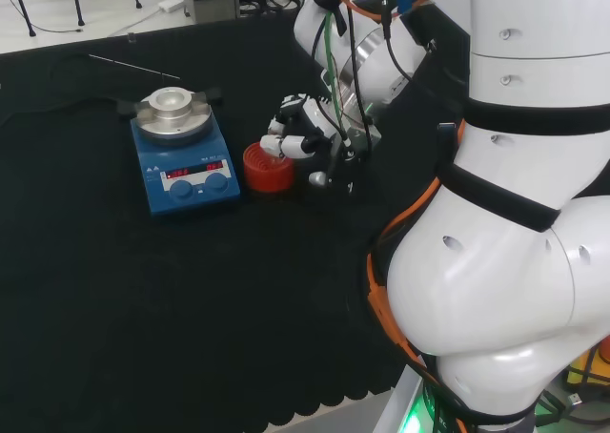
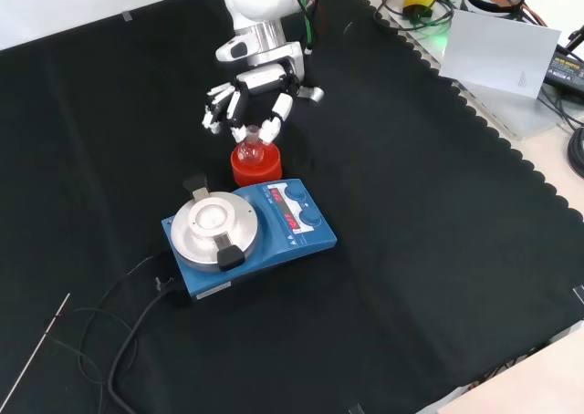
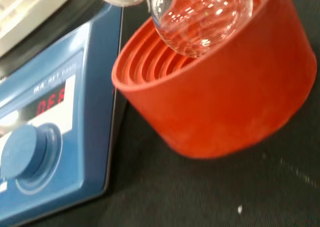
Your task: Pick up the round-bottom flask.
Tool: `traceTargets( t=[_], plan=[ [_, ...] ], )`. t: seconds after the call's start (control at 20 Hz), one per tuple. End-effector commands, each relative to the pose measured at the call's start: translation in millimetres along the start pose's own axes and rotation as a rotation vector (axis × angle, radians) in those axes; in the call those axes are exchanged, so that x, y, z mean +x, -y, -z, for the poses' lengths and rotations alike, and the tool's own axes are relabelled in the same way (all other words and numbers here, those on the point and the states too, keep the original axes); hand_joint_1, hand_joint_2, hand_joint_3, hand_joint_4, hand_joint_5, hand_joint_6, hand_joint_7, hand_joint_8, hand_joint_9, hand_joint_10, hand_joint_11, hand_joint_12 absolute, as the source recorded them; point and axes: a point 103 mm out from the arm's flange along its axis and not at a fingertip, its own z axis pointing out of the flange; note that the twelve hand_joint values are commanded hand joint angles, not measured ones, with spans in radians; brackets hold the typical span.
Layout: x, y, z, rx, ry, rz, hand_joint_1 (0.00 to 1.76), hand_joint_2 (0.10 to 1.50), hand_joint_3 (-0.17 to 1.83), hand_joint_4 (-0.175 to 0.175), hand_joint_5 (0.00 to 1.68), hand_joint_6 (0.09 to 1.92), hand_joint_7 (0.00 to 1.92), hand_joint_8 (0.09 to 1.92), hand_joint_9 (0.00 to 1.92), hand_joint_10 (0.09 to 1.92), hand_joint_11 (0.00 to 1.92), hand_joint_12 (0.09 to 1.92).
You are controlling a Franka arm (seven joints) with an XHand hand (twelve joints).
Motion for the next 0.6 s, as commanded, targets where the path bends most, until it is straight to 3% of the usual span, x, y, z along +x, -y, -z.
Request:
traceTargets(
  t=[0.05,0.6],
  plan=[
    [4.9,-2.5,14.6,-0.027,0.025,0.014,0.99,1.1,0.07,0.175,0.93,1.1,0.3,0.59,0.49,0.66,0.05,1.35],
    [40.0,-6.0,47.7,0.033,0.1,0.031,1.01,1.07,0.08,0.175,0.99,1.02,0.31,0.57,0.51,0.63,0.06,1.33]
  ],
)
